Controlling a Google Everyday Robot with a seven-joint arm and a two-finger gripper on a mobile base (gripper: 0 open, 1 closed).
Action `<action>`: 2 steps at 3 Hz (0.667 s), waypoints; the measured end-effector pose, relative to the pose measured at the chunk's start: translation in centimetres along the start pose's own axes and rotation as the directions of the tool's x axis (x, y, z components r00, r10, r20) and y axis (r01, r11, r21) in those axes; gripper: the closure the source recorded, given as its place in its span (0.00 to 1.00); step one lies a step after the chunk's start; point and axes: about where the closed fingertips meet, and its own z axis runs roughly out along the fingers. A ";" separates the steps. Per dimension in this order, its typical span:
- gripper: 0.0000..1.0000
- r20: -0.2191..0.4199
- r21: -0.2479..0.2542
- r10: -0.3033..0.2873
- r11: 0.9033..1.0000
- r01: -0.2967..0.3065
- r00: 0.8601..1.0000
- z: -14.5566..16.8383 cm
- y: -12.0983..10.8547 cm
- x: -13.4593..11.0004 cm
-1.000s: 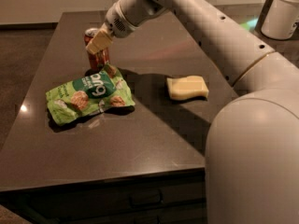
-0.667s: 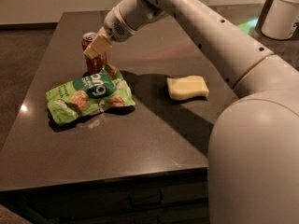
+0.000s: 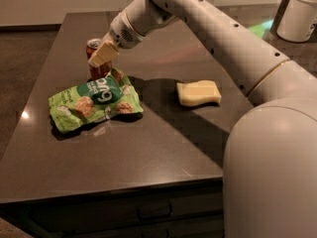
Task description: Move coke can near green rice chip bag
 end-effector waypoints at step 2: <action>0.00 -0.001 -0.004 0.001 1.000 -0.001 1.000 0.3 0.1 0.0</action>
Offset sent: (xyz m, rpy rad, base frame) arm -0.0004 0.0023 -0.0017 -0.0006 0.0032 0.0027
